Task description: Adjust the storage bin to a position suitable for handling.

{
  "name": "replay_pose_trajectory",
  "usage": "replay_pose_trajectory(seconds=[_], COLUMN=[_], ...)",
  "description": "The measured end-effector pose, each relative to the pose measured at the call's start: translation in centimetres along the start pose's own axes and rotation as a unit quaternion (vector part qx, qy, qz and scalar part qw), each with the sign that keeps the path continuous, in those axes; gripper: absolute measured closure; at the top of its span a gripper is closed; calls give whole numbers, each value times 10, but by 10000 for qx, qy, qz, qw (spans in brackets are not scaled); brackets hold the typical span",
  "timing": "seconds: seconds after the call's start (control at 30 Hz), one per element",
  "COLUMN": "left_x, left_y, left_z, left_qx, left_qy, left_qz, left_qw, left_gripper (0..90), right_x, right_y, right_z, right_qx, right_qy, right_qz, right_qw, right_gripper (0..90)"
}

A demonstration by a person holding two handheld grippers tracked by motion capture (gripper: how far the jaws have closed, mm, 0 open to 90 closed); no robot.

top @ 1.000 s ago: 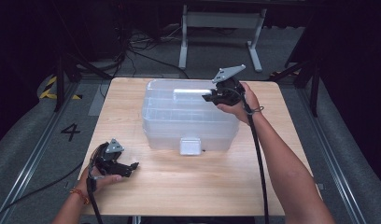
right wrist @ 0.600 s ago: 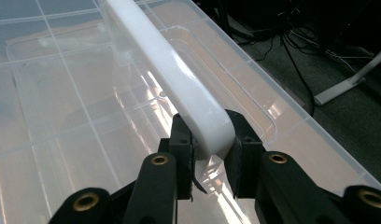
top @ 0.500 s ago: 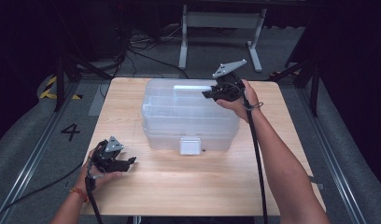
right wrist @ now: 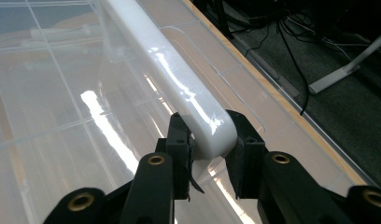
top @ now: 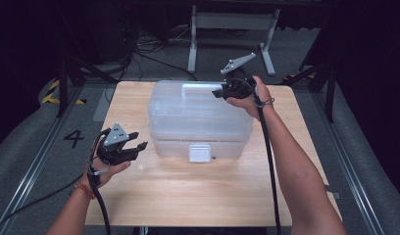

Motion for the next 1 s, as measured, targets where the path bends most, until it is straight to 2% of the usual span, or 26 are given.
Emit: replay_pose_trajectory(seconds=[0.07,0.1,0.23,0.57,0.77,0.83,0.9,1.0], left_x=[-2,-4,-10,-19,-20,-20,-21,-20], left_y=[4,6,10,18,21,21,21,21], left_z=[-2,-2,-3,0,2,2,3,3], left_qx=[35,-35,36,23,-53,-59,-68,-104], left_qy=[-15,34,-10,85,90,114,113,134], left_qz=[-101,-101,-159,-279,-270,-270,-253,-228], left_qw=[9999,9999,9999,9996,9996,9996,9996,9996], left_gripper=[625,685,756,843,852,856,860,861], right_x=[0,0,0,0,0,1,2,7], right_y=[1,1,2,4,4,6,8,8], right_z=[0,-1,-1,-1,-1,-1,-2,-3], right_qx=[-5,-6,-25,5,88,168,260,324], right_qy=[-22,-31,-50,-111,-246,-393,-572,-618], right_qz=[6,7,27,21,-11,-79,-141,-234], right_qw=[10000,10000,10000,9999,9997,9991,9979,9973], right_gripper=[731,731,729,722,709,701,615,519])
Point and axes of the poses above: each handheld gripper's, and its own axes: x roughly backward along the jaws, y roughly out of its top, z roughly to its left, the point moved 9 cm from there along -x, roughly forward along the jaws, and after that the axes turned 11 degrees about -x, right-handed, at the moved point
